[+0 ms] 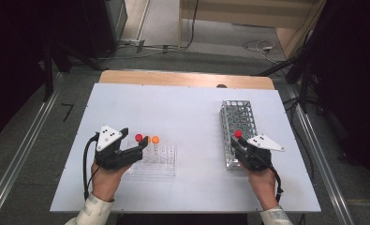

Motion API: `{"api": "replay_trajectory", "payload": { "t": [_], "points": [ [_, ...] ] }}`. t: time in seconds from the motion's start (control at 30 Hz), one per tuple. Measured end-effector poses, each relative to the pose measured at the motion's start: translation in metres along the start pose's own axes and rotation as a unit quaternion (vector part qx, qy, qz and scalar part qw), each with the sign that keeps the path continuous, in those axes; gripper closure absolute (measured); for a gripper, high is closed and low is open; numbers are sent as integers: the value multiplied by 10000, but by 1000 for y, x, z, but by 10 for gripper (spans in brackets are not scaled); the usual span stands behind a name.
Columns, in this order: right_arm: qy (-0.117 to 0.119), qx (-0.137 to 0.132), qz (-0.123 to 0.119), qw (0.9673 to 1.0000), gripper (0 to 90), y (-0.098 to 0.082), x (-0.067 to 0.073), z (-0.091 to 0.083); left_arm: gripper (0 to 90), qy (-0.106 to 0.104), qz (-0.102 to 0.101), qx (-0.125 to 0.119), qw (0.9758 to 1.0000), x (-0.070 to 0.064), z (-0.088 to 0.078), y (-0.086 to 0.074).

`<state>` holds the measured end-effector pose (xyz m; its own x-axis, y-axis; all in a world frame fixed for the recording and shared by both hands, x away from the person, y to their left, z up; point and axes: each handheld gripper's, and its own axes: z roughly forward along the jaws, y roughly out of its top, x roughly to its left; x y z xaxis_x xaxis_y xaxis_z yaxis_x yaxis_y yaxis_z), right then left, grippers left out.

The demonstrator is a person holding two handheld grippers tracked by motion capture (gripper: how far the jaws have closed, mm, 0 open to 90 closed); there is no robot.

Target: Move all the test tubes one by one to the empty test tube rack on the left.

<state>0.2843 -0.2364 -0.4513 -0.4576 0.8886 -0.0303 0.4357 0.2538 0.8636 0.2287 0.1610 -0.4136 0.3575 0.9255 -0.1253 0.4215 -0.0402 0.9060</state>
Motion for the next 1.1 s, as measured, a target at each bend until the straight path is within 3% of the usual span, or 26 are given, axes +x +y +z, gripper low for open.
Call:
{"api": "replay_trajectory", "payload": {
  "t": [0.2,0.57,0.7,1.1],
  "points": [
    [17,-190,62,9998,710,7,-2,-9,261,-20,-19,-39,10000,-1,-1,1],
    [72,-791,3,9968,715,33,3,-50,261,-40,-13,-145,9999,-4,-4,3],
    [217,-783,-36,9967,715,34,9,-54,261,-101,18,-196,9998,-8,-7,5],
    [751,-540,-383,9950,714,27,45,-46,261,-430,244,-227,9985,-28,-12,9]
  ]
}}
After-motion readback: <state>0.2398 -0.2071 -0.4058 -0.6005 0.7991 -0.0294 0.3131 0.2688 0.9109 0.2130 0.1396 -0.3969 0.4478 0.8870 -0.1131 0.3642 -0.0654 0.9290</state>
